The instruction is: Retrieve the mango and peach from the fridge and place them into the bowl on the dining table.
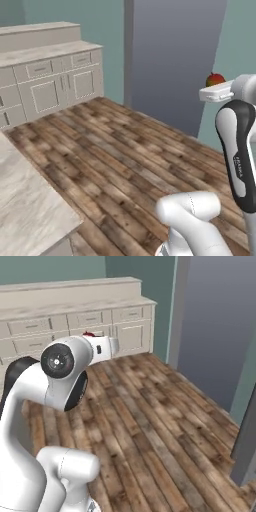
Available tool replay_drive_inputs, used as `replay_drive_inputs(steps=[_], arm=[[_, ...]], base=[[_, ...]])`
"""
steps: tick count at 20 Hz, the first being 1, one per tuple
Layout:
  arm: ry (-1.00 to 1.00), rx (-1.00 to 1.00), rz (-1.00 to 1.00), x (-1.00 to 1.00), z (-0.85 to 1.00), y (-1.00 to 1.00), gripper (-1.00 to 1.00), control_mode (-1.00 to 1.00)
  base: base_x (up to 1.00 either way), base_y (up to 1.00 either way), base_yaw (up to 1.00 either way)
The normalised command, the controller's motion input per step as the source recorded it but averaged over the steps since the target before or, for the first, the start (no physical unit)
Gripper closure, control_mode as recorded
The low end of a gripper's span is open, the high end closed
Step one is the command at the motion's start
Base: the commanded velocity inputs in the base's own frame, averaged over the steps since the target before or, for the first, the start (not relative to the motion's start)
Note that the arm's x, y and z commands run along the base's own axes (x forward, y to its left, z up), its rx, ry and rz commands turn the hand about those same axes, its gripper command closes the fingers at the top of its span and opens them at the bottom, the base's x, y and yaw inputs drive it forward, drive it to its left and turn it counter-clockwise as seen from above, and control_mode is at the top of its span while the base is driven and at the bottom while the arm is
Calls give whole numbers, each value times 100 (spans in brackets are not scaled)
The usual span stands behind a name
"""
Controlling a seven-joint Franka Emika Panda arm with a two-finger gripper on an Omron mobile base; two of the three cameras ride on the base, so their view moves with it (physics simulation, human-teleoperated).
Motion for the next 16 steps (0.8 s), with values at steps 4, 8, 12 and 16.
replay_drive_inputs(steps=[4, 8, 12, 16], arm=[[0, 0, 0, 0, 0, 0, 100, 100], [0, 0, 0, 0, 0, 0, 100, 100], [0, 0, 0, 0, 0, 0, 100, 100], [0, 0, 0, 0, 0, 0, 100, 100]], base=[[100, 0, 11], [100, 2, 22], [100, 6, 23], [100, 19, 28]])
